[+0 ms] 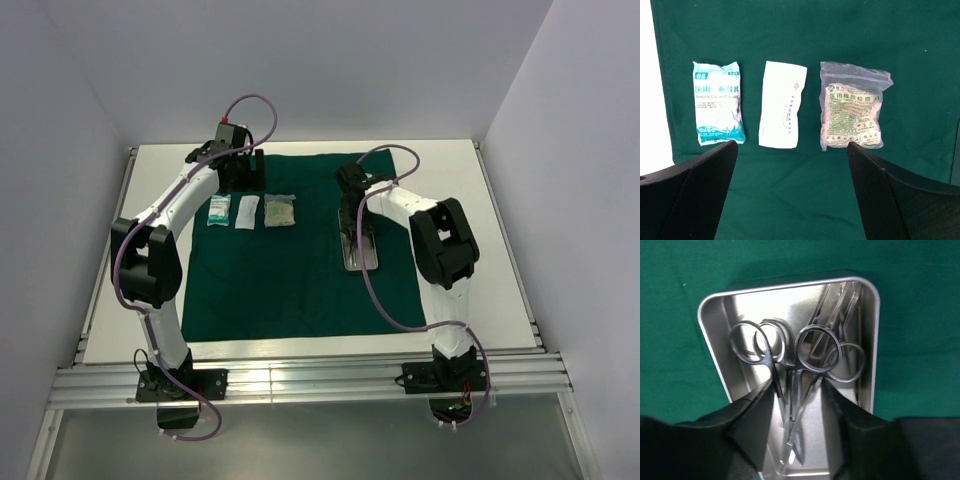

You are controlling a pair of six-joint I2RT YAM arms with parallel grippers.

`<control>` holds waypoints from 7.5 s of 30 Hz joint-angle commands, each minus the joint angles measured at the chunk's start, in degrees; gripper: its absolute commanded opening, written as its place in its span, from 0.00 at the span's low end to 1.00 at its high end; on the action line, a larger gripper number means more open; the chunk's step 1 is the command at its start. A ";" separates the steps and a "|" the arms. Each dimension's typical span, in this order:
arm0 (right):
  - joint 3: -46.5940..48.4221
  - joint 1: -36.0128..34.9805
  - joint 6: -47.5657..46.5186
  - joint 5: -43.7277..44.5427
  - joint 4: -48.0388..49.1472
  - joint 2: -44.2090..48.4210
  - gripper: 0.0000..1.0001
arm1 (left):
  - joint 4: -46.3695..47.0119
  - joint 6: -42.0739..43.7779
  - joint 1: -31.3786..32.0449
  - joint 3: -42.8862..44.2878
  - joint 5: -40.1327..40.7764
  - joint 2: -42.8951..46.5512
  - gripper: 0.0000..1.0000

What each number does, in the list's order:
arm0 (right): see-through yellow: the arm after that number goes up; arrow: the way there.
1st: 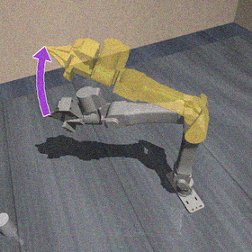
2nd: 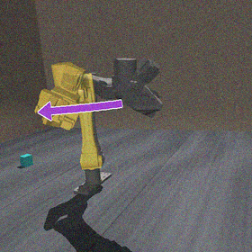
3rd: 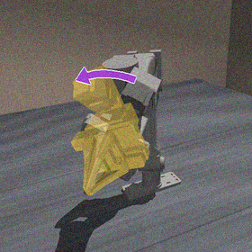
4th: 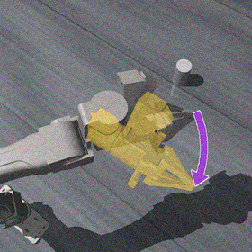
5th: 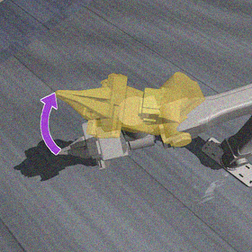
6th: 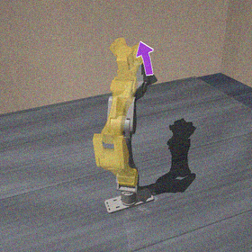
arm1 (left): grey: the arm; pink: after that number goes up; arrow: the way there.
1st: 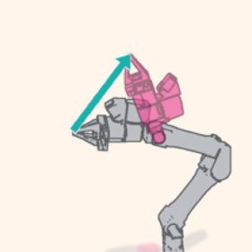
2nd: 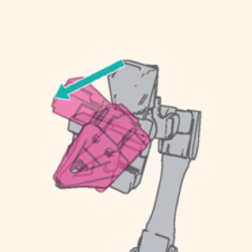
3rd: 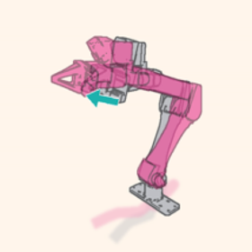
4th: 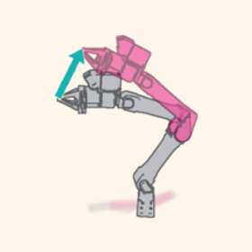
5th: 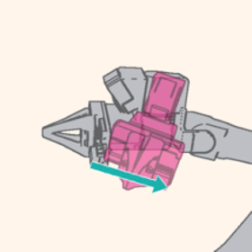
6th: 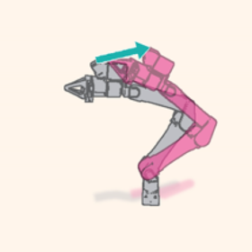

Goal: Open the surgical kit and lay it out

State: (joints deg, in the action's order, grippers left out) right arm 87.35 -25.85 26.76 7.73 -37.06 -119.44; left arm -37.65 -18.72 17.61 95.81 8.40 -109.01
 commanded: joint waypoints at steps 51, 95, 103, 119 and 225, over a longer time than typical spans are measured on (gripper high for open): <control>0.01 -2.63 -4.26 1.77 -6.27 11.94 0.00 | -0.23 0.44 -0.38 2.98 0.30 -3.14 0.95; 8.10 -15.02 0.74 -9.65 -2.32 4.13 0.00 | 3.90 -2.02 -11.98 -11.52 -5.94 9.52 0.96; 6.43 -13.97 1.27 -10.54 -2.31 0.88 0.15 | 3.81 -1.93 -12.42 -9.59 -6.29 7.85 0.96; 4.32 -10.72 -4.35 -12.38 -1.79 8.85 0.71 | 4.16 -1.93 -12.42 -4.76 -7.96 3.98 0.97; 6.16 1.77 -0.05 -9.83 -7.85 10.18 0.00 | 0.65 -0.44 -11.28 3.77 -6.65 -4.98 0.96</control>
State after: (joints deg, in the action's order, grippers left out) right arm 92.18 -22.65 25.30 0.34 -43.57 -114.06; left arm -37.32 -20.21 6.02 97.54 1.91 -113.51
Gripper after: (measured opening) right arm 0.260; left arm 0.965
